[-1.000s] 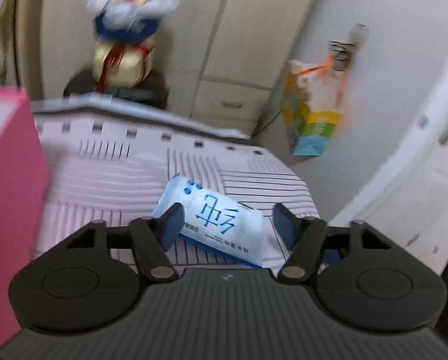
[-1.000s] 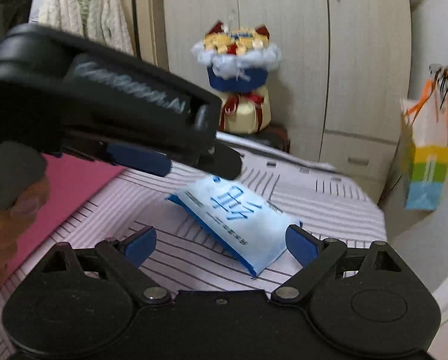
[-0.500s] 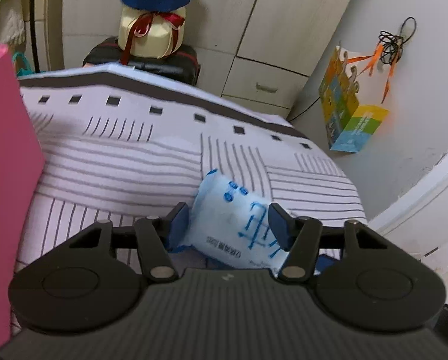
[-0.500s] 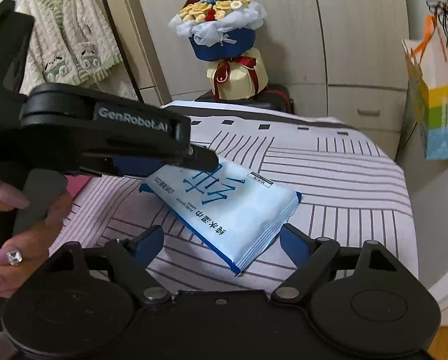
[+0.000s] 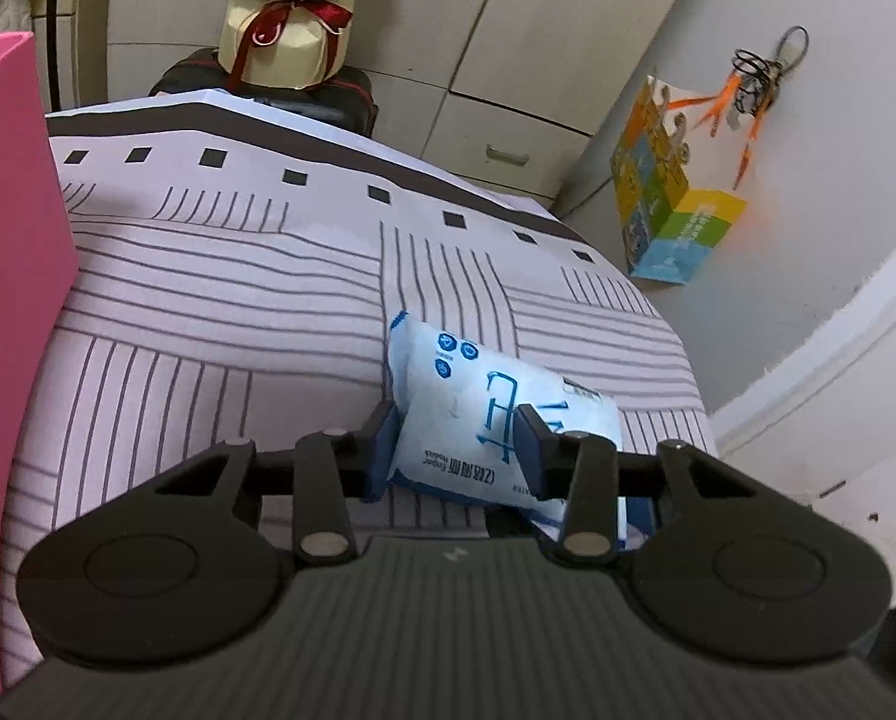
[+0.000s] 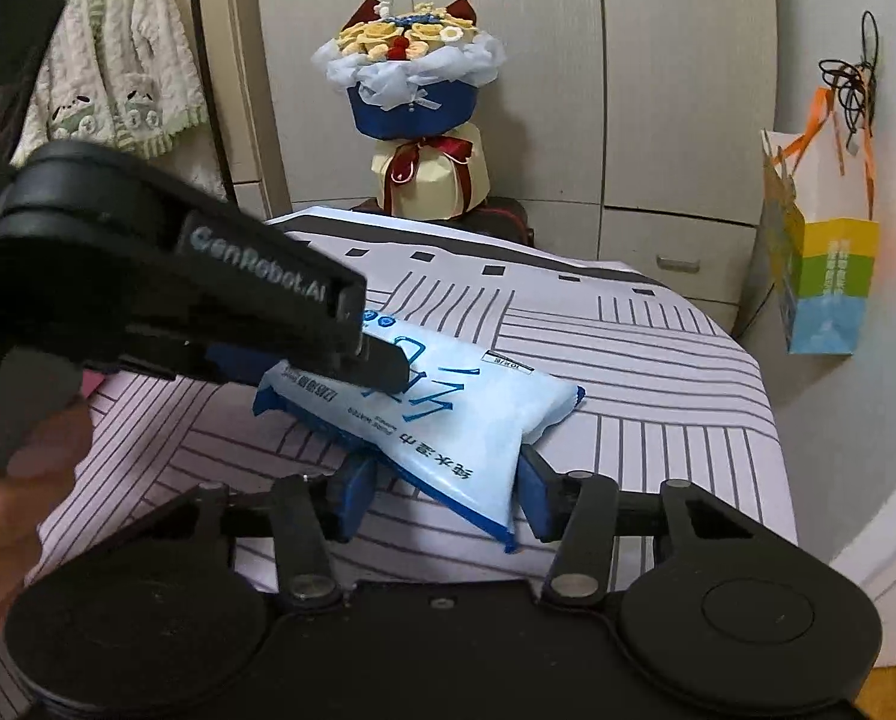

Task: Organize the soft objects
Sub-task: 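Close both grippers on the white wet-wipes pack from either end, then lift the wipes pack with both grippers into the pink box and open them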

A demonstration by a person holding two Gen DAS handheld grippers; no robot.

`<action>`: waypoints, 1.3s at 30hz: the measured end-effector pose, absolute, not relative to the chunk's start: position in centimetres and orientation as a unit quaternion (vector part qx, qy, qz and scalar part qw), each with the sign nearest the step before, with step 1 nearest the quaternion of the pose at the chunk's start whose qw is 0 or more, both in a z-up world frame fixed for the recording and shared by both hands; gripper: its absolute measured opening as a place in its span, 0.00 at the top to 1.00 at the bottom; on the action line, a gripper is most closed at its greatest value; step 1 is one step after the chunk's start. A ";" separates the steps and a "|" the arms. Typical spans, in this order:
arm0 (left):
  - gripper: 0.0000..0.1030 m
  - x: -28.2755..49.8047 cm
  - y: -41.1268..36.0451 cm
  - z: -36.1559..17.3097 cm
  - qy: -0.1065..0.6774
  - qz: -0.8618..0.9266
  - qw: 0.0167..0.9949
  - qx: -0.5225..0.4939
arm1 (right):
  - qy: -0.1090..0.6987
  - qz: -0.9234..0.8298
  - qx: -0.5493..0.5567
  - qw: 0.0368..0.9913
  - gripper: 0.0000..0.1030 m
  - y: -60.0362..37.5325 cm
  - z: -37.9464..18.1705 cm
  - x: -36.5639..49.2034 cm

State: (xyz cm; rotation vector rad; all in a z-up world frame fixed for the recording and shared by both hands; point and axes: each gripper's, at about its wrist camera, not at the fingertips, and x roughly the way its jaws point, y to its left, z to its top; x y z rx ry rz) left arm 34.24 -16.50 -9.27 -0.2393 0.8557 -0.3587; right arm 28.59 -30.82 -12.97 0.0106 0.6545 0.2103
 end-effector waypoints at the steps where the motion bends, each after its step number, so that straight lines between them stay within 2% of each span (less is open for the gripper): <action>1: 0.61 33.9 -16.5 -9.2 0.413 -0.175 0.886 -0.115 | 0.322 0.105 0.007 0.941 0.40 -30.8 -12.9 28.4; 8: 0.61 30.6 -16.7 -8.6 0.417 -0.189 0.884 -0.090 | 0.310 0.118 0.007 0.943 0.23 -30.2 -12.1 25.4; 15: 0.61 26.5 -15.4 -7.9 0.415 -0.218 0.877 -0.101 | 0.296 0.118 0.012 0.948 0.18 -29.5 -11.2 21.0; 30: 0.61 16.5 -13.4 -4.6 0.376 -0.271 0.885 -0.040 | 0.285 0.101 0.027 0.953 0.16 -27.3 -8.3 11.8; 39: 0.61 10.3 -11.0 -2.1 0.332 -0.293 0.897 -0.023 | 0.270 0.097 -0.020 0.958 0.16 -24.8 -5.4 6.6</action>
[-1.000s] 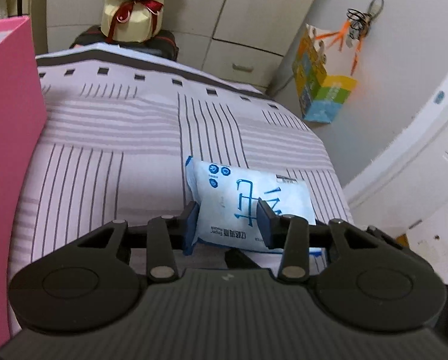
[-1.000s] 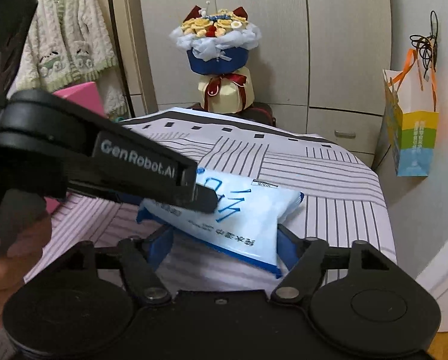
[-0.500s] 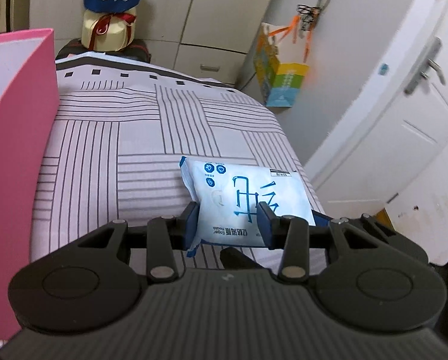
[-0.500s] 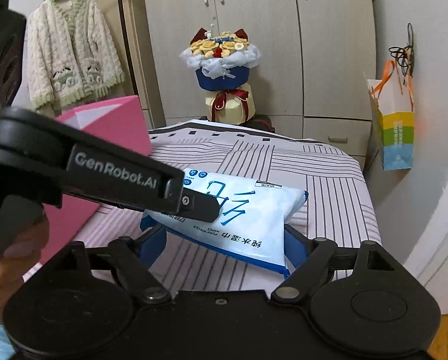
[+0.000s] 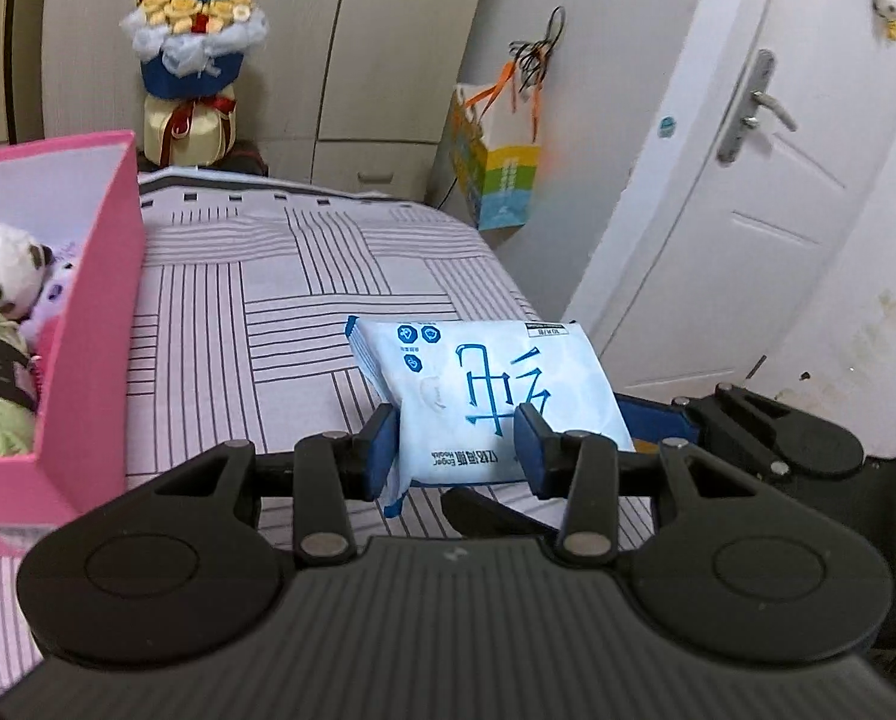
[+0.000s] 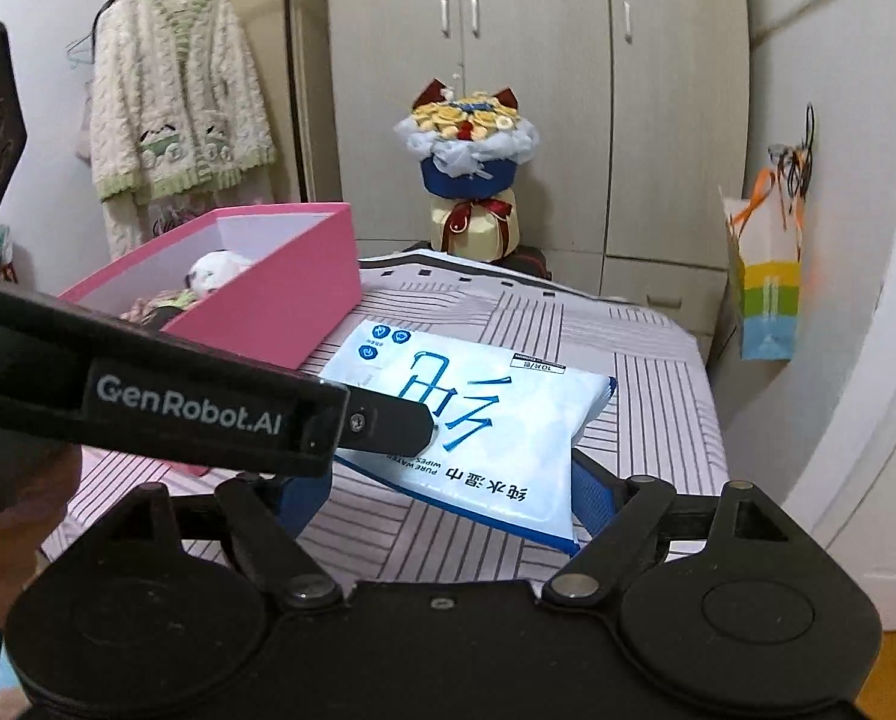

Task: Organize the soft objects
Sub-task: 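Lift the wipes pack with both grippers into the pink box and open them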

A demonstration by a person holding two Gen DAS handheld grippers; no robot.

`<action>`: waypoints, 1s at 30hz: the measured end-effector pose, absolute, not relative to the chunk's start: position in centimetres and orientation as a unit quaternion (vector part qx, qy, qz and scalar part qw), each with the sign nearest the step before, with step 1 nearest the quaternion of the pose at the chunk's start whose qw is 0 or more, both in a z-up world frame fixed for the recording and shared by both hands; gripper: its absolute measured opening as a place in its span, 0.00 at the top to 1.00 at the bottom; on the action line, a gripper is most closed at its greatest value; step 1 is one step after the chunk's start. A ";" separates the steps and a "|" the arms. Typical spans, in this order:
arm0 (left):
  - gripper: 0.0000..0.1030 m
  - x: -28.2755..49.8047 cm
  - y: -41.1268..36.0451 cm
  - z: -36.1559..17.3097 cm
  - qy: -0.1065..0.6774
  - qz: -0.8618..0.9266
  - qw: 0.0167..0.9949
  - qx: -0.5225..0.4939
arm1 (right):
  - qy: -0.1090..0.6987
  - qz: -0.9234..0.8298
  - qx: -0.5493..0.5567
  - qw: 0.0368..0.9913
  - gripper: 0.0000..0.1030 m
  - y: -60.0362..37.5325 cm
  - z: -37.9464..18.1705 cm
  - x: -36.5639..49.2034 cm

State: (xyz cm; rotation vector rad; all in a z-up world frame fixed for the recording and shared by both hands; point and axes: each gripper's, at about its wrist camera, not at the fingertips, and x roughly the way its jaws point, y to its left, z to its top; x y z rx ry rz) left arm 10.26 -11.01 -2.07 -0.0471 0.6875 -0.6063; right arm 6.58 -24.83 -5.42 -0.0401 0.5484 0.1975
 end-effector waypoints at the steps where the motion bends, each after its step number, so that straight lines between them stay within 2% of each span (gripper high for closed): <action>1: 0.61 9.7 -10.6 -1.8 0.327 -0.294 0.898 -0.022 | 0.269 0.097 -0.028 0.958 0.16 -24.4 -5.1 6.1; 16: 0.60 4.7 -3.4 2.5 0.252 -0.283 0.925 -0.033 | 0.231 0.133 -0.100 0.959 0.16 -18.0 0.2 2.0; 30: 0.60 8.3 5.7 4.9 0.228 -0.227 0.945 -0.056 | 0.176 0.215 -0.110 0.954 0.15 -10.3 2.1 7.5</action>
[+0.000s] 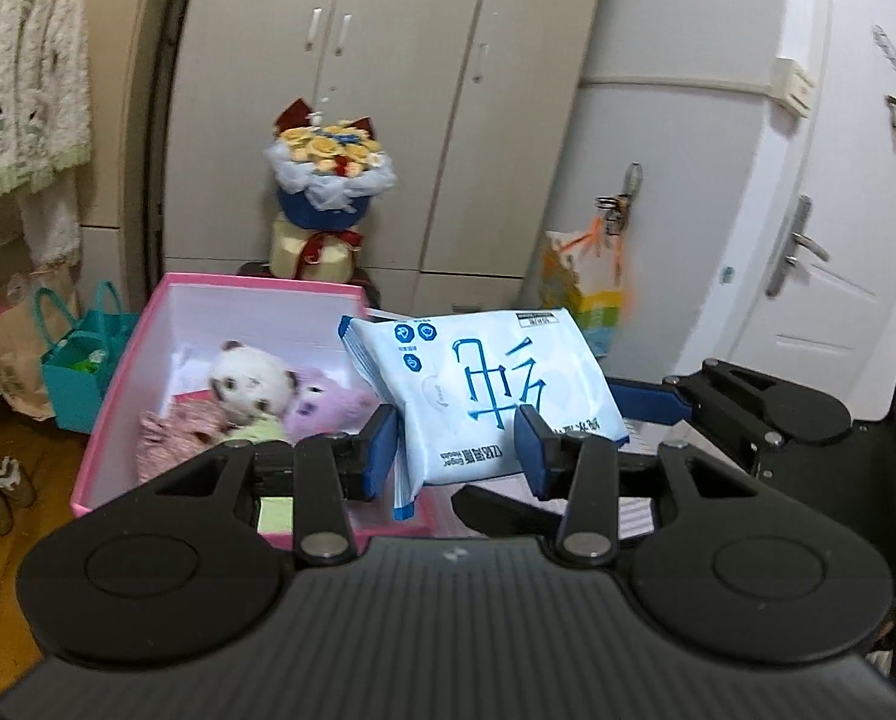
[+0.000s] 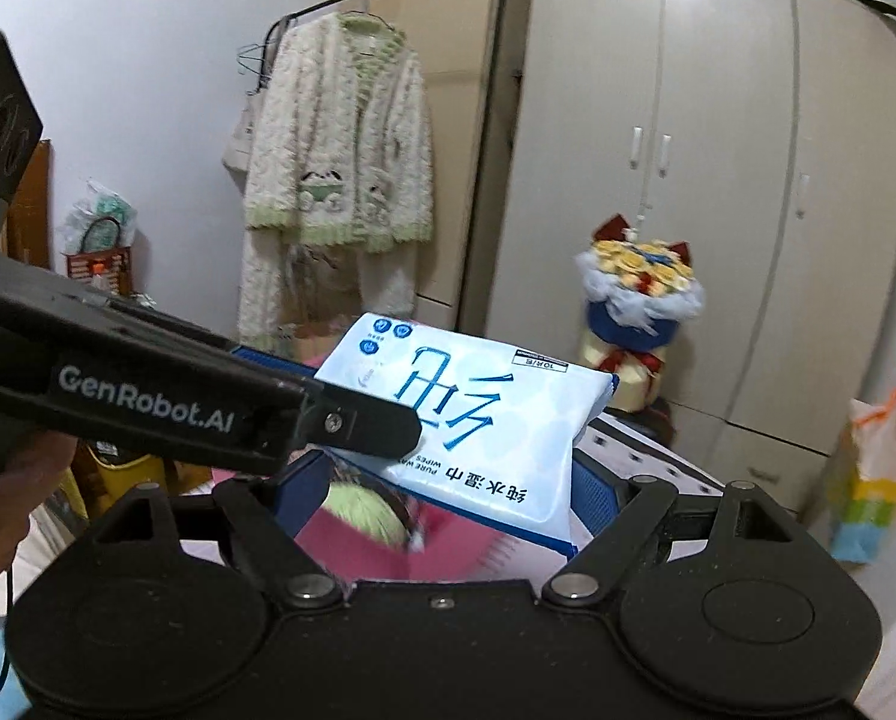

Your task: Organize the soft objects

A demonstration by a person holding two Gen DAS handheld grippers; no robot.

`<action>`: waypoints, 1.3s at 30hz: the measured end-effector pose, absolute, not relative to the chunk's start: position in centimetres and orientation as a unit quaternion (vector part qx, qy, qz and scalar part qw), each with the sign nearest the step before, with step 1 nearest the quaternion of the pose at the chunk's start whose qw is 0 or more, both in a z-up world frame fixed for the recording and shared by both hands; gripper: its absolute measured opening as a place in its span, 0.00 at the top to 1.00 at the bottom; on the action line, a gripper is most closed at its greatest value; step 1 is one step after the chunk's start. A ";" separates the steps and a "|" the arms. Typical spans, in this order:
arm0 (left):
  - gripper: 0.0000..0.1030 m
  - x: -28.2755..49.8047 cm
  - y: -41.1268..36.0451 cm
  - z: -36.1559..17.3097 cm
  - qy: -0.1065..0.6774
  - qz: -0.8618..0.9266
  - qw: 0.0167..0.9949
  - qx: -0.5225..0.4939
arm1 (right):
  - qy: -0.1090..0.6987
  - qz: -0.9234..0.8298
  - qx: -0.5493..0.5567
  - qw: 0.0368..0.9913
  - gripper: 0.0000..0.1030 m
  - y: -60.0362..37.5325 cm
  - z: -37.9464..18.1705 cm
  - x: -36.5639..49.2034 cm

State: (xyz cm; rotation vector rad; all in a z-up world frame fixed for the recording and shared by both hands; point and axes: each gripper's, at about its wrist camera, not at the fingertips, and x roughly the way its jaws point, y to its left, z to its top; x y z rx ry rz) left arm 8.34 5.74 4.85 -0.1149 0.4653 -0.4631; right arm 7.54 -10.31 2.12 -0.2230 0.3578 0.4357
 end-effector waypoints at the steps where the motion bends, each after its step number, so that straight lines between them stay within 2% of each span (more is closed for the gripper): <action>1: 0.60 9.0 6.2 4.8 0.230 -0.222 0.946 -0.056 | 0.176 0.220 -0.110 0.953 0.15 -9.8 2.2 8.2; 10: 0.60 15.5 9.4 3.9 0.259 -0.178 0.947 -0.064 | 0.200 0.256 -0.097 0.941 0.15 -6.2 0.9 15.2; 22: 0.58 22.0 11.5 -0.4 0.333 -0.159 0.923 -0.108 | 0.291 0.266 -0.076 0.916 0.15 -4.5 -2.6 21.8; 23: 0.53 22.2 11.7 -0.6 0.337 -0.156 0.922 -0.112 | 0.296 0.267 -0.078 0.914 0.15 -4.4 -2.7 22.1; 25: 0.50 22.2 11.8 -0.9 0.340 -0.160 0.920 -0.112 | 0.300 0.261 -0.084 0.914 0.16 -4.3 -3.0 22.5; 39: 0.48 18.8 12.7 0.1 0.306 -0.142 0.936 -0.103 | 0.268 0.251 -0.078 0.927 0.15 -6.0 -1.6 18.3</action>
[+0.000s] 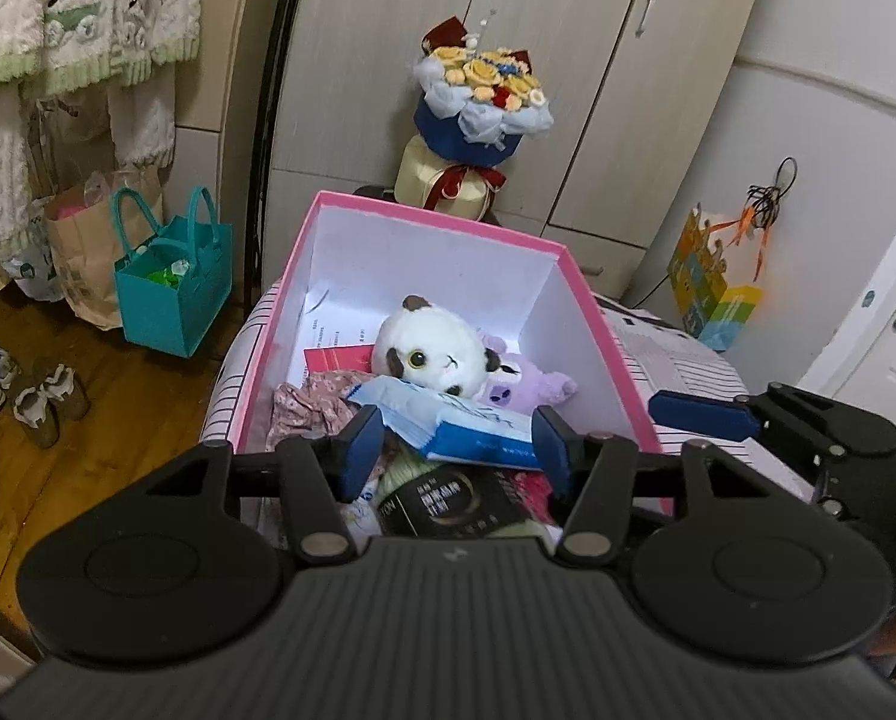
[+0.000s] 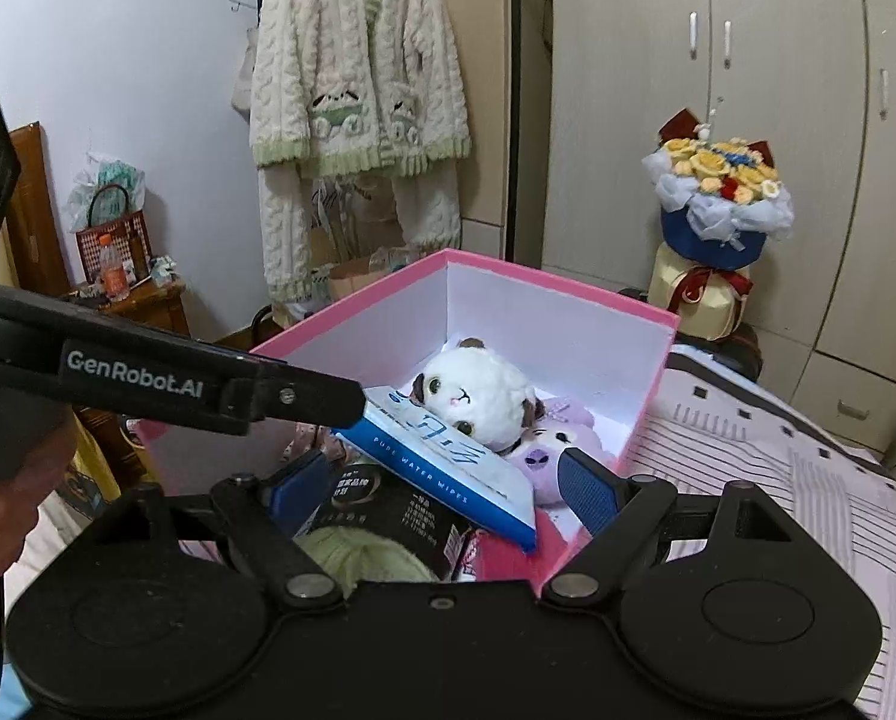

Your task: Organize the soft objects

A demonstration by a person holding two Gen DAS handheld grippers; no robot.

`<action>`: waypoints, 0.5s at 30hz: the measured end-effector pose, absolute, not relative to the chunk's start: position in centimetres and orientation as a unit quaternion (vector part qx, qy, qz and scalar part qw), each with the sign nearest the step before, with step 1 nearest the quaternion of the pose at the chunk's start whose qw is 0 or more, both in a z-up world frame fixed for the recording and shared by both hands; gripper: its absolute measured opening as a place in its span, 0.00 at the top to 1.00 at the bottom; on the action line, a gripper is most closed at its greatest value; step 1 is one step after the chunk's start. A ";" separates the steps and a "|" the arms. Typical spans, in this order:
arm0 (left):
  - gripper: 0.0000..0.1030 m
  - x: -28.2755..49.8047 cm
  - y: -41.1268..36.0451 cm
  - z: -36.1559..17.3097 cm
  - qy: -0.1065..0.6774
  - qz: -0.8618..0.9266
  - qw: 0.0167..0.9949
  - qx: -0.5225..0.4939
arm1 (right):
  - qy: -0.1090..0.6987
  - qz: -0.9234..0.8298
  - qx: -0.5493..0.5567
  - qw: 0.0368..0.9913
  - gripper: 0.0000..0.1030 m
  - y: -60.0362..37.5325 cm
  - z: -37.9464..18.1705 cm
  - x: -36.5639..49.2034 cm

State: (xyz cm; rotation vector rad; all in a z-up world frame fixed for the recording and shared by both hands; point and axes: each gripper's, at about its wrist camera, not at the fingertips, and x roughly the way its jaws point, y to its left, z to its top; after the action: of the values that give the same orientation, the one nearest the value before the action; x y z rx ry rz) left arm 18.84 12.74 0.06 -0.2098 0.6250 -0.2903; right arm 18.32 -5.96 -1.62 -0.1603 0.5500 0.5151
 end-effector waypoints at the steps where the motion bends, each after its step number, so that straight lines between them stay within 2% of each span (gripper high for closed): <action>1: 0.48 18.4 12.7 0.2 0.303 -0.144 0.937 -0.101 | 0.265 0.249 -0.080 0.928 0.15 -6.1 -1.4 17.9; 9: 0.45 14.9 11.6 2.2 0.278 -0.158 0.945 -0.073 | 0.243 0.227 -0.083 0.939 0.15 -7.6 0.6 14.8; 12: 0.39 13.7 11.2 2.8 0.274 -0.162 0.946 -0.062 | 0.247 0.221 -0.071 0.941 0.13 -8.5 1.0 13.9; 14: 0.31 12.9 11.0 3.3 0.273 -0.171 0.945 -0.050 | 0.250 0.209 -0.069 0.943 0.13 -9.1 1.1 13.2; 15: 0.31 12.5 10.9 3.5 0.272 -0.173 0.946 -0.045 | 0.252 0.202 -0.070 0.944 0.13 -9.4 1.2 12.9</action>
State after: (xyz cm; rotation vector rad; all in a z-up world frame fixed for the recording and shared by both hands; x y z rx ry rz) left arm 12.50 10.89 3.49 -0.0911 0.5539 -0.3517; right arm 12.87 -9.44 1.16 -0.1417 0.5146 0.4110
